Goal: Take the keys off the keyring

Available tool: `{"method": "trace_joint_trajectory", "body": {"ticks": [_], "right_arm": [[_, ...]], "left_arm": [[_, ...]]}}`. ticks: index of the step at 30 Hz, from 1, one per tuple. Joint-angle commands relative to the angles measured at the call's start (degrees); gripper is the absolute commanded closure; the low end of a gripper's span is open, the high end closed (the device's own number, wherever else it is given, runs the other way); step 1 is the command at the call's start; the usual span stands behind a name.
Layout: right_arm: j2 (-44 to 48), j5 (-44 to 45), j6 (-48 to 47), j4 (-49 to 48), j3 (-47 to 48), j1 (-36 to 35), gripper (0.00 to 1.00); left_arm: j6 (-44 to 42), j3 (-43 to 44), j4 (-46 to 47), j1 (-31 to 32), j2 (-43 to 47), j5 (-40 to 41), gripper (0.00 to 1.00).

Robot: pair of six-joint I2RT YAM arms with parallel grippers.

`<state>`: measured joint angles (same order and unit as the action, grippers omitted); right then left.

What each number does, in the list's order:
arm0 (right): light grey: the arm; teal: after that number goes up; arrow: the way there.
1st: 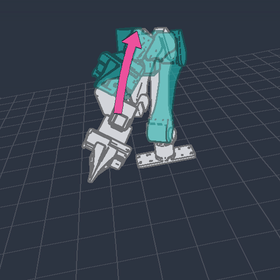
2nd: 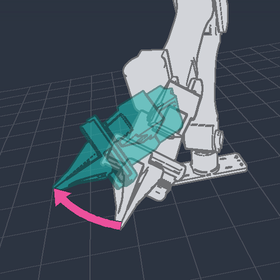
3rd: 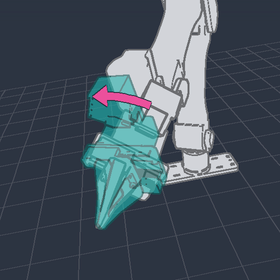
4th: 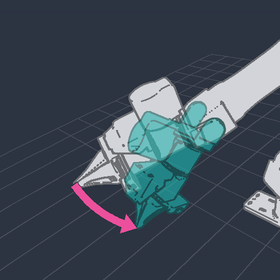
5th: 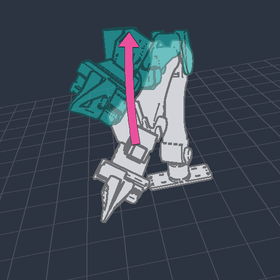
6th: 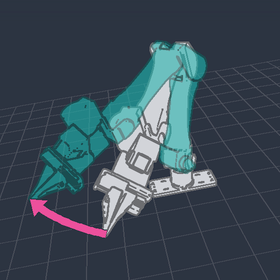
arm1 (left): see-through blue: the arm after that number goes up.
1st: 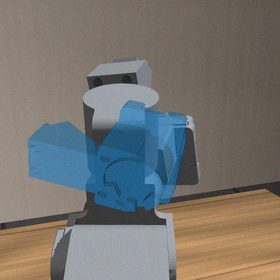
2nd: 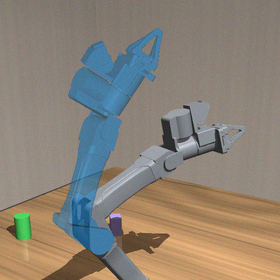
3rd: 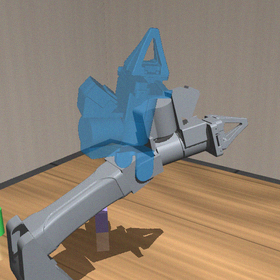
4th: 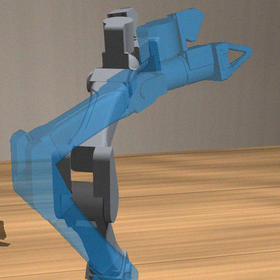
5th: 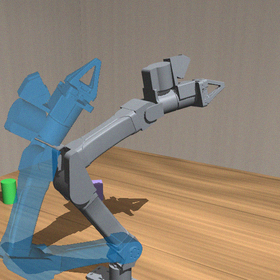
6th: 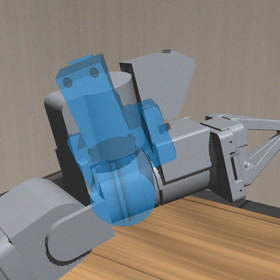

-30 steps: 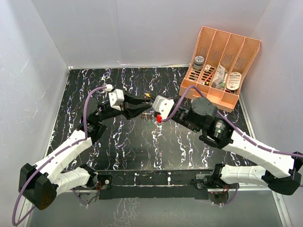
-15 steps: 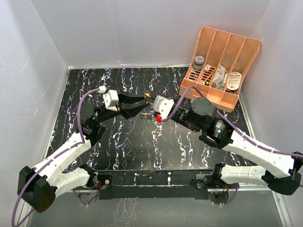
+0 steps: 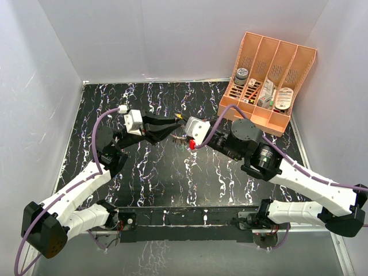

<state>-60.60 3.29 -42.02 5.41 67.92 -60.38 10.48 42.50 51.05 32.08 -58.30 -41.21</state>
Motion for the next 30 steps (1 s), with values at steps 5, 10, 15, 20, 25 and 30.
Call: {"method": "trace_joint_trajectory", "body": {"ticks": [5, 10, 15, 20, 25, 30], "right_arm": [[0.53, 1.20, -0.56, -5.76, 0.37, -0.09, 1.00], [0.78, 1.25, -0.60, -5.93, 0.19, -0.09, 1.00], [0.82, 1.28, -0.61, -6.02, 0.20, -0.09, 1.00], [0.77, 1.35, -0.61, -6.02, 0.10, -0.09, 1.00], [0.75, 1.11, -0.65, -6.02, 0.10, -0.09, 1.00], [0.72, 1.18, -0.61, -6.02, 0.11, -0.09, 1.00]], "left_arm": [[-0.37, -0.11, 1.44, -0.09, 0.30, -1.18, 0.86], [-0.55, 0.43, 0.47, -0.13, -0.11, -1.84, 0.89], [-1.22, 0.26, -0.90, -0.11, -0.03, -1.39, 0.79], [-1.91, 0.45, -1.54, -0.10, 0.19, -0.98, 0.74], [-2.80, 0.89, -2.38, -0.11, -0.04, -2.11, 0.72], [-3.01, 1.50, -1.85, -0.09, -0.69, -3.64, 0.73]]}}
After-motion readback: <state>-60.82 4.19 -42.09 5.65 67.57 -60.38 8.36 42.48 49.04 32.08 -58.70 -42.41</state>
